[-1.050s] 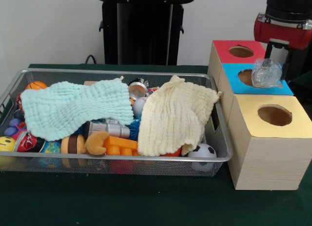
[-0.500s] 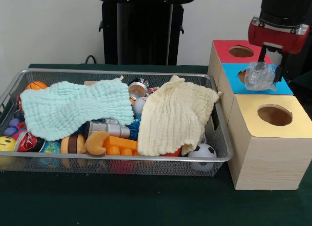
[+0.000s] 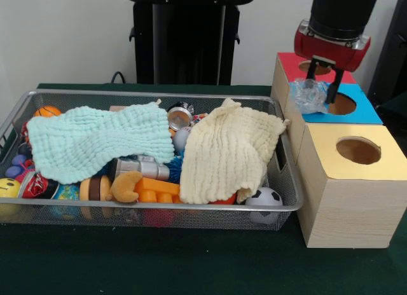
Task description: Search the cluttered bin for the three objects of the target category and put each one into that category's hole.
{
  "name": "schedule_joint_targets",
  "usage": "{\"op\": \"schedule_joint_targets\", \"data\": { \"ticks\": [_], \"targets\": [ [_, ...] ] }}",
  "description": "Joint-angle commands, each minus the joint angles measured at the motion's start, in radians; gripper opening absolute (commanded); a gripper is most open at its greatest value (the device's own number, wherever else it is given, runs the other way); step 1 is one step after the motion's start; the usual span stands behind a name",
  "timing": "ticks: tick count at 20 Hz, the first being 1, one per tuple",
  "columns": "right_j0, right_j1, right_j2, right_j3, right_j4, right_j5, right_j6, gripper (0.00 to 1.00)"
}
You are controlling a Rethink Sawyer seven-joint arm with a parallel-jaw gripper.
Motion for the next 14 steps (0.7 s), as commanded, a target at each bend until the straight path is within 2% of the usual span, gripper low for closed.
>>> {"op": "schedule_joint_targets", "data": {
  "ticks": [1, 6, 14],
  "targets": [
    [-0.042, 0.046, 0.058, 0.012, -0.089, 0.082, 0.038, 0.0],
    [-0.045, 0.044, 0.077, 0.032, -0.105, 0.048, 0.03, 0.0],
    [0.021, 0.045, 0.072, 0.069, -0.107, -0.013, 0.077, 0.0]
  ]
}}
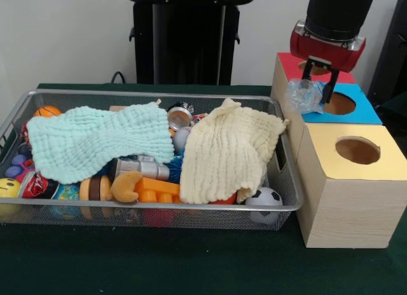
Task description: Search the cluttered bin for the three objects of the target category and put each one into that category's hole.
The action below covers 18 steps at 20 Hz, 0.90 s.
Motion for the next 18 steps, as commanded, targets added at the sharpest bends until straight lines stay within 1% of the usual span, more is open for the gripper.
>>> {"op": "schedule_joint_targets", "data": {
  "ticks": [1, 4, 7, 10, 12, 15, 18],
  "targets": [
    [0.036, 0.042, 0.064, 0.075, -0.078, -0.02, 0.094, 0.0],
    [0.063, 0.017, 0.072, 0.115, -0.065, -0.039, 0.117, 0.0],
    [0.086, -0.02, 0.079, 0.166, -0.052, -0.052, 0.119, 0.0],
    [0.105, -0.045, 0.074, 0.202, -0.047, -0.065, 0.119, 0.0],
    [0.112, -0.055, 0.076, 0.225, -0.045, -0.083, 0.119, 0.0],
    [0.114, -0.058, 0.082, 0.259, -0.041, -0.142, 0.122, 0.0],
    [0.136, -0.045, 0.058, 0.267, -0.03, -0.192, 0.175, 0.0]
  ]
}}
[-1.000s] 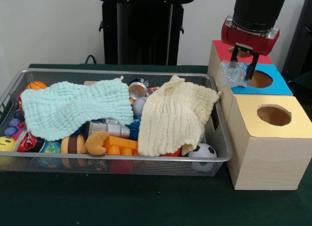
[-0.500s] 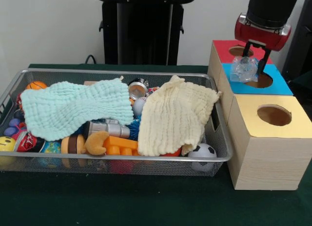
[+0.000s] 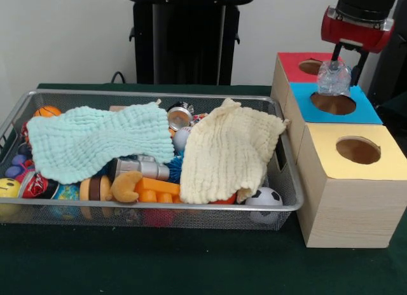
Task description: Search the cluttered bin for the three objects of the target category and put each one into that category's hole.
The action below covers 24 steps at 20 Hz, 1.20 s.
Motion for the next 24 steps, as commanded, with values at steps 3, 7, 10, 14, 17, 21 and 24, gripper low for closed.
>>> {"op": "schedule_joint_targets", "data": {
  "ticks": [3, 7, 10, 14, 17, 21, 24],
  "targets": [
    [0.019, 0.034, 0.062, 0.176, -0.013, -0.146, 0.189, 0.0],
    [0.025, 0.041, 0.05, 0.172, -0.012, -0.159, 0.19, 0.0],
    [0.023, 0.042, 0.05, 0.171, -0.013, -0.156, 0.179, 0.0],
    [0.013, 0.039, 0.064, 0.176, -0.014, -0.146, 0.159, 1.0],
    [0.012, 0.04, 0.064, 0.175, -0.01, -0.137, 0.16, 1.0],
    [0.017, 0.042, 0.057, 0.17, -0.003, -0.139, 0.173, 1.0],
    [0.015, 0.045, 0.06, 0.173, -0.004, -0.15, 0.168, 1.0]
  ]
}}
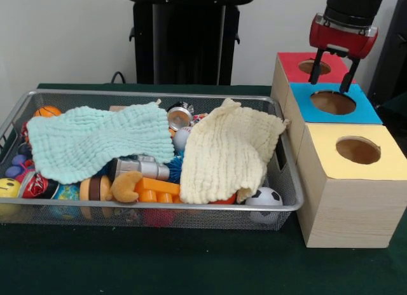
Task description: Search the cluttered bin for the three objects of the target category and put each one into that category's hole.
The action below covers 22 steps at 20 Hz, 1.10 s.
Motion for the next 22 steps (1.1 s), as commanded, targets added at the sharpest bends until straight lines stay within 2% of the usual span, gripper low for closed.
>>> {"op": "schedule_joint_targets", "data": {
  "ticks": [1, 10, 15, 16, 22],
  "targets": [
    [-0.014, 0.04, 0.074, 0.076, 0.0, 0.003, 0.167, 1.0],
    [-0.04, 0.035, 0.065, 0.059, -0.026, 0.007, 0.122, 1.0],
    [-0.114, 0.003, 0.097, 0.097, -0.046, -0.02, 0.05, 1.0],
    [-0.167, -0.013, 0.132, 0.127, -0.052, -0.049, 0.009, 1.0],
    [-0.325, -0.046, 0.243, 0.201, -0.097, -0.117, -0.07, 1.0]
  ]
}}
